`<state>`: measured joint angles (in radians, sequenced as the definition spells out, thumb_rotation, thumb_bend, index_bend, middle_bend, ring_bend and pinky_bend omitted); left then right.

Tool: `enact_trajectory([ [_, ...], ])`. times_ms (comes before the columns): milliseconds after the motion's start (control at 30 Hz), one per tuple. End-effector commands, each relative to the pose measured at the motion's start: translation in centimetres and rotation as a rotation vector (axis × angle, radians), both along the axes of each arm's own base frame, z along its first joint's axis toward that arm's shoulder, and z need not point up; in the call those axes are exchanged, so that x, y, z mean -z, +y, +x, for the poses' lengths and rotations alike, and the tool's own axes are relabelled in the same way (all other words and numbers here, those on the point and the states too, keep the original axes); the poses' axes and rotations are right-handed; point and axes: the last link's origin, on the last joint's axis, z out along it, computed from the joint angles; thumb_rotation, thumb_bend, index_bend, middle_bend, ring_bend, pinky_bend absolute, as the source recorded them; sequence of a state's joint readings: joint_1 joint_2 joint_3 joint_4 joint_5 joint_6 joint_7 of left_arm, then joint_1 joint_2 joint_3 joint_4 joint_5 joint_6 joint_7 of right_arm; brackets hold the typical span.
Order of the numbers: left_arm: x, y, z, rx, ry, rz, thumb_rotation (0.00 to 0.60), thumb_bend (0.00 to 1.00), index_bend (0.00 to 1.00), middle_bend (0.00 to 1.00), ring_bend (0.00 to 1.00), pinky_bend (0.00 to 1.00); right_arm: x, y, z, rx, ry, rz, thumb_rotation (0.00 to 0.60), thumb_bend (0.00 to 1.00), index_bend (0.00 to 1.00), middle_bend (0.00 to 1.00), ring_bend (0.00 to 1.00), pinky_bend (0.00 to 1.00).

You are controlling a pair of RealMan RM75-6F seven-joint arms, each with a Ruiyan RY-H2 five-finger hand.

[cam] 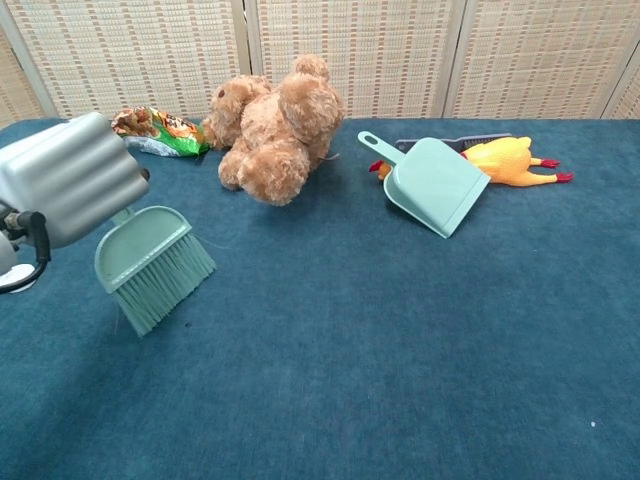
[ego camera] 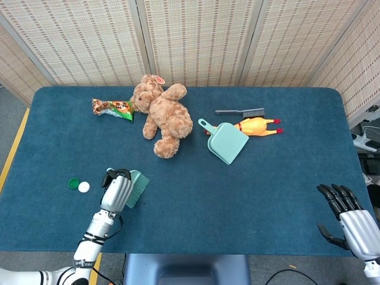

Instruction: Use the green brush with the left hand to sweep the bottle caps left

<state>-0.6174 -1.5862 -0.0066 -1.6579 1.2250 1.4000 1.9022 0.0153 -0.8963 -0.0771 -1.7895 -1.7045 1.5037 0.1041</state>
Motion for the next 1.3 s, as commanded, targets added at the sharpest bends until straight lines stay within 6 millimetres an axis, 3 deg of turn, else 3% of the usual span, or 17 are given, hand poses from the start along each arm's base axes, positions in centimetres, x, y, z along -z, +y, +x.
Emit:
enact_trajectory([
  [33,-0.1,0.2,-0.5,0.001,0.021,0.018,0.6,0.61,0.87,1.0,0.83,0.9,0.0,0.0,0.0,0.001,0.0,-0.001,0.6,0.26,0.0,0.06,0.0,0.0],
  [800,-0.8,1.2,-4.5,-0.049,0.166,0.101,0.6,0.61,0.87,1.0,0.83,0.91,-0.1,0.0,0.0,0.004,0.005,-0.009,0.6,0.26,0.0,0.06,0.0,0.0],
  [1300,-2.9,2.2,-6.6,-0.083,0.256,0.196,0.6,0.61,0.87,1.0,0.83,0.91,-0.1,0.0,0.0,0.006,0.008,-0.014,0.6,0.26,0.0,0.06,0.0,0.0],
])
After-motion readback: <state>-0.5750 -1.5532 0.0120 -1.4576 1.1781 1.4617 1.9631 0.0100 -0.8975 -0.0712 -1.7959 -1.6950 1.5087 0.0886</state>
